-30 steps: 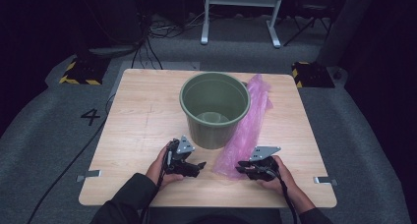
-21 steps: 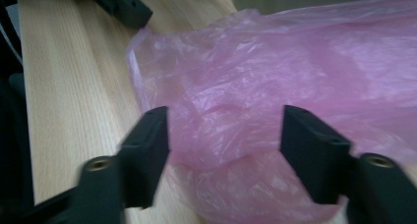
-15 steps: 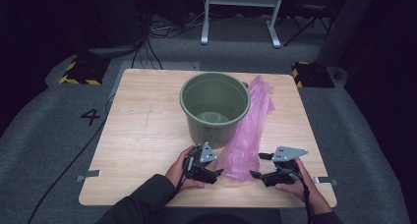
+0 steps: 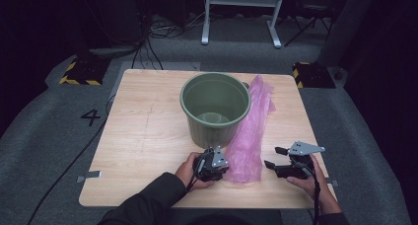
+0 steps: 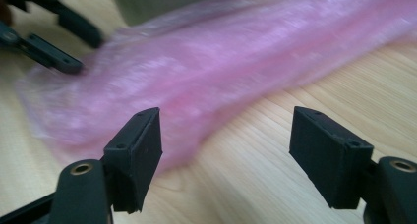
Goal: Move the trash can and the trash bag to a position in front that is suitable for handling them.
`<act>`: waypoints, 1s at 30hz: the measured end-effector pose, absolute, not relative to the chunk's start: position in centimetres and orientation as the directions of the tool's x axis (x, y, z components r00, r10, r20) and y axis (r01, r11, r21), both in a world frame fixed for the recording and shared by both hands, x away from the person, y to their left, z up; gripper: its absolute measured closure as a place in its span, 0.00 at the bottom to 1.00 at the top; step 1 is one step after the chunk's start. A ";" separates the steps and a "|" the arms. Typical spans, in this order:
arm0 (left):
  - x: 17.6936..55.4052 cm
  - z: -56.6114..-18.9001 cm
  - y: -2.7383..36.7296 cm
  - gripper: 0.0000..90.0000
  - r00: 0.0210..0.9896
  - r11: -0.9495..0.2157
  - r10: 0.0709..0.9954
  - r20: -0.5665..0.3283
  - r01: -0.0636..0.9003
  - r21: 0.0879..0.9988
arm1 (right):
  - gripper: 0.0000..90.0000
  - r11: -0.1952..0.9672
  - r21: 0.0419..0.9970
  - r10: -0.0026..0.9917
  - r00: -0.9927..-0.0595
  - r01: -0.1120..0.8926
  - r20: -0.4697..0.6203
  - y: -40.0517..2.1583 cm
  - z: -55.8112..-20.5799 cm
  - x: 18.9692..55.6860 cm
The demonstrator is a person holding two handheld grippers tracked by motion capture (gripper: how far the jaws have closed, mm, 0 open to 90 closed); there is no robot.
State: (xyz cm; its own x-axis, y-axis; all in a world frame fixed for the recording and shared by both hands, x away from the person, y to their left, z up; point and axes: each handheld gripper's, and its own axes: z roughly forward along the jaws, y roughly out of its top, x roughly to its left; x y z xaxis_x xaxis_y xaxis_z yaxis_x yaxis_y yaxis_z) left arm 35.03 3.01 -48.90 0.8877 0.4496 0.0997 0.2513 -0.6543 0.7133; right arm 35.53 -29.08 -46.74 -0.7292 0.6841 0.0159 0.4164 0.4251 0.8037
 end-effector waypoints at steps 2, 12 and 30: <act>35.2 -48.9 3.5 0.90 0.893 -0.652 0.439 0.098 0.242 0.718 | 0.31 0.402 0.801 0.724 -0.689 0.445 0.020 -29.9 -47.1 36.2; 35.8 -48.5 7.3 0.88 0.896 -0.597 0.443 0.020 0.279 0.752 | 0.28 0.347 0.803 0.815 -0.579 0.484 -0.004 -31.6 -47.7 37.8; 35.6 -48.8 1.1 0.59 0.873 -0.624 0.485 0.046 0.309 0.718 | 0.31 0.372 0.781 0.828 -0.559 0.501 -0.036 -31.9 -48.5 38.4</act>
State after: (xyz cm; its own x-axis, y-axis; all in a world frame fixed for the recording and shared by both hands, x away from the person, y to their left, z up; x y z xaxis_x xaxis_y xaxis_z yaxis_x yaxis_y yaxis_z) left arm 35.57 1.06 -48.78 0.8730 0.4855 0.0464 0.3087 -0.6238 0.7180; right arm 38.39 -31.88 -48.48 -0.5590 0.8284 -0.0360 0.5014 0.3722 0.7811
